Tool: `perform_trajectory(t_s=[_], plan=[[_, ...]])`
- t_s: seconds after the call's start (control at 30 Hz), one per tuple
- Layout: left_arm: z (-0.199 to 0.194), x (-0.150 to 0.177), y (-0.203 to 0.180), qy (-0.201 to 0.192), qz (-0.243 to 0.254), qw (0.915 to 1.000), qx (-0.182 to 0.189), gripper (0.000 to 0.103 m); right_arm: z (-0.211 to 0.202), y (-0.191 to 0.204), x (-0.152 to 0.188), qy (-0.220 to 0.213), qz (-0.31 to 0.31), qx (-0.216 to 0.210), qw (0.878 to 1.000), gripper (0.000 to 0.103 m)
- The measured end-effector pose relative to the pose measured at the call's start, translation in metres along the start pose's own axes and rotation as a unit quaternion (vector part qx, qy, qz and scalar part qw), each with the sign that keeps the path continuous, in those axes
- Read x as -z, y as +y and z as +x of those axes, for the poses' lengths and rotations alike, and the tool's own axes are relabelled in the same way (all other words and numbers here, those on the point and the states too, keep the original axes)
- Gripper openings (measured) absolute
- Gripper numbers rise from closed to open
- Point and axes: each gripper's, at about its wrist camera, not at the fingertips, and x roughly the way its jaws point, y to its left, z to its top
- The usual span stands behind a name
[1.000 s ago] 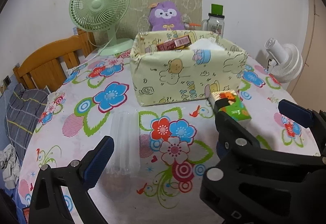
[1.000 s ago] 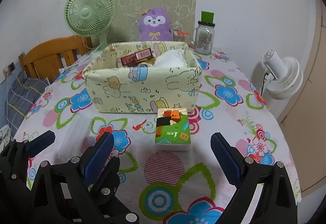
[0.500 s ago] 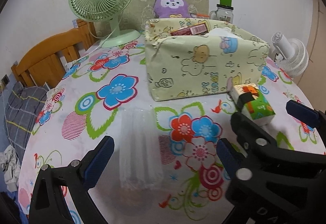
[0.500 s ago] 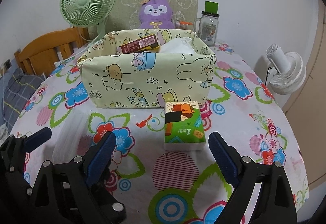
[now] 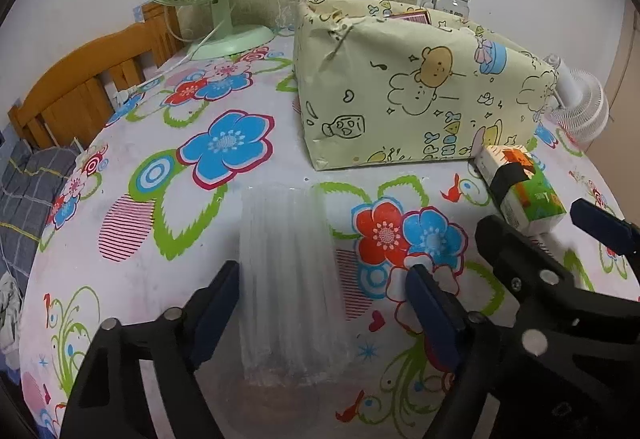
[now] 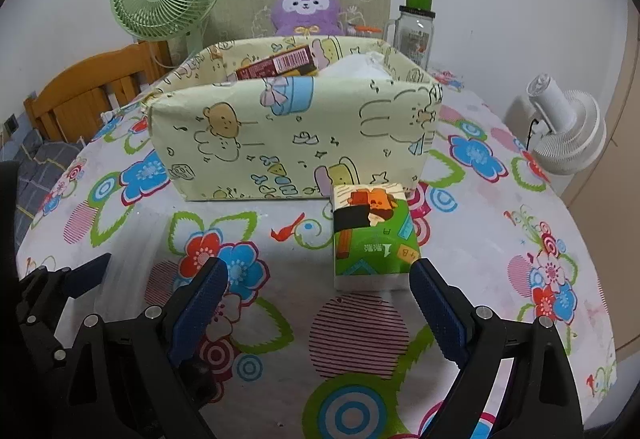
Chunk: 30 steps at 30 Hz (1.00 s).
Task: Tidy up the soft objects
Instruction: 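Grasp the clear plastic cup stack with the left tool while the right tool grasps the green tissue box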
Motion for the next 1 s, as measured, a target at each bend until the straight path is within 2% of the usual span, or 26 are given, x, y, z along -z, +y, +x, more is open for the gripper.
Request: perform_trajectory(t_s=[0.03, 0.1, 0.27, 0.87, 1.0], plan=[[0.0, 0.0, -0.001, -0.001, 0.001, 1.0, -0.001, 0.07, 0.002, -0.002, 0.0, 0.002, 0.004, -0.002, 1.0, 0.094], [-0.002, 0.0, -0.002, -0.007, -0.004, 1.0, -0.002, 0.049, 0.004, -0.005, -0.002, 0.004, 0.008, -0.002, 1.0, 0.094], [-0.003, -0.003, -0.005, -0.013, -0.015, 0.9998, -0.001, 0.031, 0.009, -0.011, -0.007, 0.005, 0.01, -0.003, 1.0, 0.094], [0.008, -0.02, -0.038, -0.006, -0.015, 0.9999, 0.006, 0.03, 0.04, -0.038, -0.021, 0.03, 0.031, -0.031, 0.999, 0.094], [0.011, -0.023, -0.044, -0.004, -0.008, 1.0, 0.001, 0.03, 0.049, -0.037, -0.024, 0.047, 0.02, -0.036, 0.998, 0.078]])
